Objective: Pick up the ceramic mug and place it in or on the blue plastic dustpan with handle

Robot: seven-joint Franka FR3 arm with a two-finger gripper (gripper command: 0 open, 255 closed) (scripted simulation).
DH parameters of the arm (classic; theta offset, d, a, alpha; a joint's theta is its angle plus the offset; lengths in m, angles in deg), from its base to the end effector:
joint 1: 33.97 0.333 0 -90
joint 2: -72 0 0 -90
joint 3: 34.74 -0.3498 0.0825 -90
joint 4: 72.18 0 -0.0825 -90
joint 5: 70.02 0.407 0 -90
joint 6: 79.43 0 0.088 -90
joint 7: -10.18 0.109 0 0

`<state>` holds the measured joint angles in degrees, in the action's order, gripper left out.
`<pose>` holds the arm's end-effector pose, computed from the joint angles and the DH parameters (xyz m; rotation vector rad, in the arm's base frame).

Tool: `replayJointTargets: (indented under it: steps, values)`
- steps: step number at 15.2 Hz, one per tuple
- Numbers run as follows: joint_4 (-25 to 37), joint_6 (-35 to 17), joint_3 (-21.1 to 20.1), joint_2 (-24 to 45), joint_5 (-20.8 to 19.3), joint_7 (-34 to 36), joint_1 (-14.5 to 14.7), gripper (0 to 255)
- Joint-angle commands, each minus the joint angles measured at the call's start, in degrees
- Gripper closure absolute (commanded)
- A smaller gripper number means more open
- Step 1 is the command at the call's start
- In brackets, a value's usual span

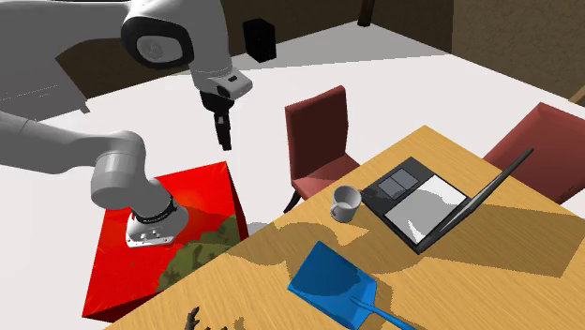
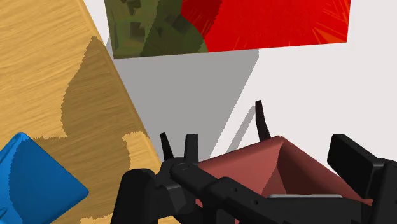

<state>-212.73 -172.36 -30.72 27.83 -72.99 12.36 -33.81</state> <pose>0.3095 -0.0314 0.5633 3.1351 -0.1253 -0.0962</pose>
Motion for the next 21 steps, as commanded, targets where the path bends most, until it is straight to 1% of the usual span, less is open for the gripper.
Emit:
replayJointTargets:
  steps: [1,6,11,16,21]
  values:
    - [0.0,0.0,0.0,0.0,0.0,0.0,0.0,0]
    - [2.5,-8.3,1.8,10.2,-1.2,-0.6,-0.8,0]
    - [6.9,-15.2,3.5,20.9,-1.8,-1.2,-1.4,0]
    - [13.1,-20.5,5.1,31.8,-1.5,-2.1,-2.0,0]
    - [21.0,-24.0,6.4,42.7,-0.4,-3.2,-2.7,0]
